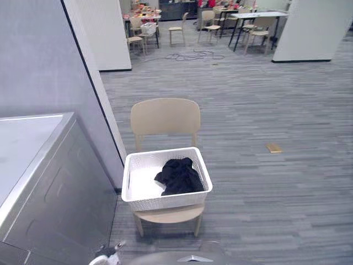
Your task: Pick up the laundry basket with both hands and put the clothes into the washing machine.
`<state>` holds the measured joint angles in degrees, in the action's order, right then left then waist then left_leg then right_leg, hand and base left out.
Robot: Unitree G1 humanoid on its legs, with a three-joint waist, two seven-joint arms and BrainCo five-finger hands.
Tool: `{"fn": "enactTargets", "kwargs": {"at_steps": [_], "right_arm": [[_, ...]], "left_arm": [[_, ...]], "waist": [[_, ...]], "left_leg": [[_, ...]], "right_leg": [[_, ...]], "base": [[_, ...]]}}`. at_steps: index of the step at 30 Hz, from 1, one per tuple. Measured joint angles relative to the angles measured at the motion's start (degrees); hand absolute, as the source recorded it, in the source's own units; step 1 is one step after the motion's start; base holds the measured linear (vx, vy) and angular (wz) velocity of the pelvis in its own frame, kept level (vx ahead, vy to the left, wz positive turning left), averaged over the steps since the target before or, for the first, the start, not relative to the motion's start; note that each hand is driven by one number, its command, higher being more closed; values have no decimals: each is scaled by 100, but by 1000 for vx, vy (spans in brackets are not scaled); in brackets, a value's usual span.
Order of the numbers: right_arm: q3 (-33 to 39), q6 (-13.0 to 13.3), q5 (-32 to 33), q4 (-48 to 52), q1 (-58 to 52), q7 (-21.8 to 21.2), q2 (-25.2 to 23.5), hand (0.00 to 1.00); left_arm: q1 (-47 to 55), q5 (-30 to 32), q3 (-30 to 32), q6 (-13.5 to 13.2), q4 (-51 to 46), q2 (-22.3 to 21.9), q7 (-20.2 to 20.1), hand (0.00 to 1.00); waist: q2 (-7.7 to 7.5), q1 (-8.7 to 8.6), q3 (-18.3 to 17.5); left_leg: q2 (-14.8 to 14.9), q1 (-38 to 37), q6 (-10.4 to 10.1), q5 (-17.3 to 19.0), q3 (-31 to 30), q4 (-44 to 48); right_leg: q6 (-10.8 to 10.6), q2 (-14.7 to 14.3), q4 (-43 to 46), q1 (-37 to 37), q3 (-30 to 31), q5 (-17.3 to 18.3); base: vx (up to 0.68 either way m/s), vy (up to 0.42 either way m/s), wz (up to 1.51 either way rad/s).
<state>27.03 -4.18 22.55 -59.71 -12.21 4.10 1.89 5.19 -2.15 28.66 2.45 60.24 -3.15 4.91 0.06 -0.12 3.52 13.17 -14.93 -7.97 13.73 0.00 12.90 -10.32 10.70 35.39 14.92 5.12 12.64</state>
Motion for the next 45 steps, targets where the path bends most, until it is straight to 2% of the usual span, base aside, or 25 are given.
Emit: {"fn": "enactTargets", "kwargs": {"at_steps": [1, 3, 4, 5, 7, 8, 9, 10, 11, 12, 13, 14, 15, 18, 24, 27, 29, 33, 35, 36, 37, 38, 39, 42, 45], "right_arm": [[-8, -11, -6, -11, 34, -21, 45, 0], [-204, -15, -20, -14, 139, -10, 94, 0], [-370, -3, -29, 77, 231, -16, 157, 0], [-435, -7, -31, 404, 261, -18, 143, 0], [-425, 13, -18, 1191, 269, -7, 59, 0], [-376, 22, -1, 1914, 243, 30, -2, 0], [-362, 30, 2, 2194, 224, 30, -57, 0], [-285, 83, 24, 3194, 113, 139, -86, 0], [-183, 143, 70, 3709, 54, 257, -115, 0], [18, 229, 71, 4416, -48, 431, -189, 0], [130, 277, 23, 4774, -75, 523, -240, 0], [327, 403, -464, 5507, -57, 795, -327, 0], [358, 474, -538, 5776, -54, 929, -357, 0], [245, 796, -726, 6804, -68, 1174, -594, 0], [-469, 910, -1222, 7486, -96, 820, -450, 0], [-1188, 900, -1619, 7396, -34, 215, 238, 0], [-1725, 905, -2071, 7178, 229, -177, 1075, 0], [-2629, 900, -2716, 6237, 1065, -522, 2243, 0], [-3522, 902, -2786, 5781, 1704, -735, 2900, 0], [-4234, 948, -3056, 5549, 2203, -849, 3335, 0], [-4581, 1008, -3220, 5436, 2453, -929, 3546, 0], [-5259, 1125, -3459, 5207, 2927, -1032, 3912, 0], [-5767, 1218, -3737, 4980, 3320, -1154, 4166, 0], [-6525, 1368, -4116, 4365, 4155, -1350, 4573, 0], [-6869, 1410, -4462, 3909, 4644, -1389, 4924, 0]], "left_arm": [[9, 9, 191, 10, -1, -32, -17, 0], [14, -4, 428, 11, -43, -37, -7, 0], [14, -94, 550, 19, -91, -20, 17, 0], [-2, -290, 652, 27, -114, -9, 54, 0], [25, -436, 665, 29, -105, 47, 89, 0], [31, -427, 549, 53, -105, 77, 116, 0], [27, -423, 504, 67, -105, 75, 168, 0], [34, -379, 312, 107, -100, 66, 240, 0], [67, -374, 135, 121, -103, 79, 252, 0], [64, -359, -97, 124, -101, 104, 277, 0], [70, -321, -185, 124, -101, 103, 303, 0], [74, -190, -276, 123, -91, 78, 364, 0], [70, -144, -298, 117, -101, 80, 378, 0], [37, 143, -529, 110, -104, 99, 456, 0], [27, 630, -1224, 71, -84, 160, 294, 0], [-7, 708, -1604, 5, 31, 271, 145, 0], [-59, 913, -1870, -21, 107, 396, -21, 0], [-228, 1044, -2233, -24, 165, 552, -119, 0], [-390, 1079, -2386, -37, 166, 630, -159, 0], [-520, 1075, -2451, -64, 158, 678, -158, 0], [-607, 1073, -2486, -67, 160, 701, -157, 0], [-733, 1070, -2554, -104, 149, 750, -158, 0], [-851, 1011, -2610, -134, 126, 804, -156, 0], [-1096, 852, -2714, -170, 40, 987, -144, 0], [-1199, 667, -2788, -243, -121, 1253, -128, 0]], "waist": [[16, -25, 1], [-9, -1, 5], [-59, -4, 23], [-51, 5, 24], [-68, 18, 6], [-82, -34, -14], [-74, -53, -11], [5, -135, -16], [7, -193, -19], [-43, -252, -41], [-45, -270, -51], [41, -291, -114], [19, -292, -101], [34, -319, -119], [77, -318, -124], [98, -305, -110], [93, -304, -104], [45, -266, 60], [31, -251, 318], [36, -206, 502], [47, -192, 609], [-32, -128, 823], [-17, -16, 922], [-128, 105, 1369], [-214, 215, 1752]], "left_leg": [[160, 133, -18, -132, -36, 127], [354, 523, 271, -347, -109, 661], [439, 904, 652, -593, -127, 1242], [626, 1209, 875, -945, 93, 1670], [862, 1213, 909, -1512, 705, 1590], [933, 1094, 882, -1709, 1187, 1287], [938, 1094, 867, -1671, 1350, 1270], [812, 1121, 656, -1204, 1824, 1337], [575, 1090, 548, -933, 1920, 1138], [319, 899, 511, -902, 2027, 425], [219, 766, 464, -978, 2030, 3], [83, 564, 101, -1200, 2074, -674], [45, 561, 22, -1248, 2073, -763], [-29, 555, -16, -1202, 2069, -799], [-114, 480, -100, -1048, 2076, -923], [-226, 517, -73, -1021, 2108, -999], [-283, 729, -47, -968, 2062, -995], [-383, 1022, -7, -1039, 1902, -955], [-396, 1338, 25, -1068, 1678, -774], [-389, 1508, 41, -1101, 1561, -678], [-379, 1570, 46, -1119, 1497, -651], [-352, 1742, 41, -1147, 1335, -581], [-346, 1865, 40, -1213, 1226, -580], [-348, 2130, 56, -1271, 994, -479], [-350, 2398, 69, -1259, 866, -284]], "right_leg": [[109, -45, 152, -59, -221, 160], [257, -117, 165, -177, -494, 264], [346, -150, 86, -301, -670, 279], [459, -226, -69, -446, -823, 239], [590, -305, -301, -636, -959, 176], [653, -270, -469, -703, -1085, 135], [671, -256, -515, -710, -1116, 119], [708, -216, -728, -789, -1317, 33], [694, -162, -845, -841, -1428, -1], [684, -120, -912, -850, -1518, -4], [672, -119, -907, -820, -1519, 3], [600, -109, -881, -694, -1519, -24], [581, -104, -881, -669, -1517, -82], [507, -77, -1094, -769, -1464, -259], [402, -126, -1470, -832, -1304, -538], [334, -124, -1832, -830, -1158, -817], [293, -116, -2272, -831, -1126, -1071], [288, -84, -2654, -818, -1097, -1353], [291, -34, -2681, -717, -1227, -1480], [301, -30, -2684, -656, -1307, -1521], [310, -30, -2690, -654, -1367, -1532], [320, -32, -2685, -607, -1496, -1539], [353, -42, -2662, -496, -1558, -1564], [387, -43, -2640, -411, -1588, -1605], [389, -30, -2579, -280, -1590, -1608]], "base": [[109, -381, 75], [69, -313, 67], [32, -278, 50], [35, -255, 41], [53, -204, 25], [71, -183, 32], [58, -143, 55], [56, -57, 65], [67, -25, 93], [67, 1, 76], [87, 18, 67], [82, 22, 32], [77, 40, 21], [14, 73, -6], [-23, 78, -14], [-66, 89, -22], [-77, 82, -5], [-50, 51, 12], [-49, 4, 42], [-69, -11, 45], [-104, -41, 49], [-88, -52, 49], [-81, -53, 43], [-41, -11, 36], [-63, 18, 19]]}}
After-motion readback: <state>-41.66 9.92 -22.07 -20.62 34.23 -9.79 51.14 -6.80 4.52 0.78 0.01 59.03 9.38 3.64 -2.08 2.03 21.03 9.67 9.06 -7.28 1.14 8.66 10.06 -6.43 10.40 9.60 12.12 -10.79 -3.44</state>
